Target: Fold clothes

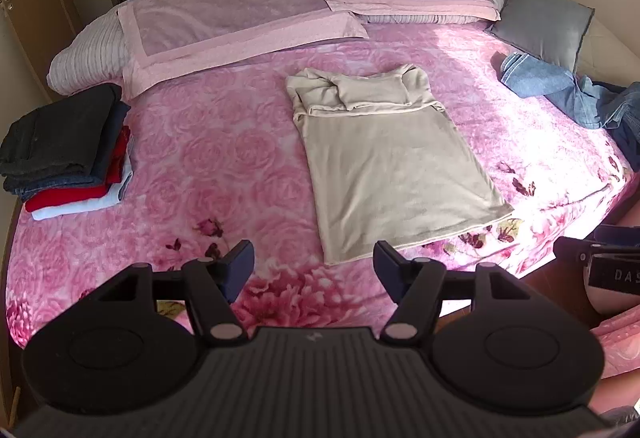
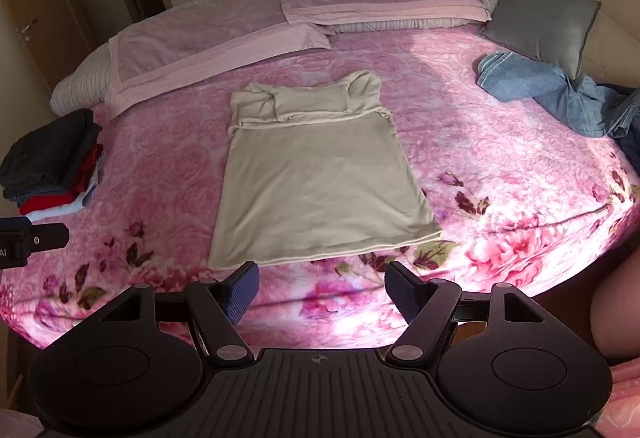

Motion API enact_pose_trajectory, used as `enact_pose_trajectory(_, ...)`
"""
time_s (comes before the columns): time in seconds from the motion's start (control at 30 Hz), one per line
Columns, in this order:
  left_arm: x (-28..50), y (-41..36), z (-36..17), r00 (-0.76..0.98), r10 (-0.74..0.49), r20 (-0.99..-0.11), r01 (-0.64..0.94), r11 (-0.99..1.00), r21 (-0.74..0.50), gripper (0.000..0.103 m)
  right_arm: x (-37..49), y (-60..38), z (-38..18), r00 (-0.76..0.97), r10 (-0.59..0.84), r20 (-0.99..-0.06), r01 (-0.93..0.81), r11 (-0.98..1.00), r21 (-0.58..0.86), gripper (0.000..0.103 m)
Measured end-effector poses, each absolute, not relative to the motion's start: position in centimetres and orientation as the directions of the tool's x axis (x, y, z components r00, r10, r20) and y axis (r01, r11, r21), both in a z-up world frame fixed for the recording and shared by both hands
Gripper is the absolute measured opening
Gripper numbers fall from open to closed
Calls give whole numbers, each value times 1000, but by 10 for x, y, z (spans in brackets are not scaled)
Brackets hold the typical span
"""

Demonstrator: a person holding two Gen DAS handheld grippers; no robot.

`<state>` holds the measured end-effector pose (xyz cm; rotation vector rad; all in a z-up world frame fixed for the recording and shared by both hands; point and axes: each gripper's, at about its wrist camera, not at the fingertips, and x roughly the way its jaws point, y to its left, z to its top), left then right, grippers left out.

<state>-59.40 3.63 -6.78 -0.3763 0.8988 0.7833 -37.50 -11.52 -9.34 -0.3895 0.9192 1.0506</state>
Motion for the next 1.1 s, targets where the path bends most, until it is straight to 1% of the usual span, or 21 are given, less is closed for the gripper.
enact_pose_trajectory(0.4, -570, 44, -81, 377, 398, -836, -722, 692, 3, 62, -356, -113, -102, 169, 557, -813, -857, 491, 158, 73)
enact_pose_trajectory(0.47, -567, 49, -86, 389, 374, -842, -719, 694, -24, 62, -350, -113, -105, 162, 556, -815, -849, 500, 172, 73)
enact_pose_trajectory(0.57, -568, 63, -97, 456, 319, -831, -711, 693, -124, 62, -335, -113, -109, 166, 567, -807, -834, 518, 192, 73)
enact_pose_trajectory(0.63, -572, 75, -105, 506, 289, -812, -709, 676, -201, 57, -318, -114, -111, 192, 578, -793, -829, 529, 185, 73)
enact_pose_trajectory(0.7, -574, 88, -115, 531, 277, -801, -718, 648, -252, 52, -297, -113, -114, 211, 579, -788, -826, 536, 172, 73)
enact_pose_trajectory(0.77, -571, 101, -124, 519, 283, -807, -748, 607, -268, 48, -275, -112, -118, 226, 575, -786, -824, 543, 161, 73)
enact_pose_trajectory(0.9, -552, 120, -145, 495, 282, -822, -778, 566, -274, 47, -227, -100, -125, 186, 570, -800, -815, 545, 199, 73)
enact_pose_trajectory(1.0, -535, 134, -161, 481, 277, -832, -791, 547, -275, 47, -195, -77, -132, 117, 573, -811, -830, 505, 237, 73)
enact_pose_trajectory(1.1, -519, 148, -177, 467, 272, -841, -803, 528, -276, 47, -167, -44, -142, 66, 553, -831, -859, 455, 235, 73)
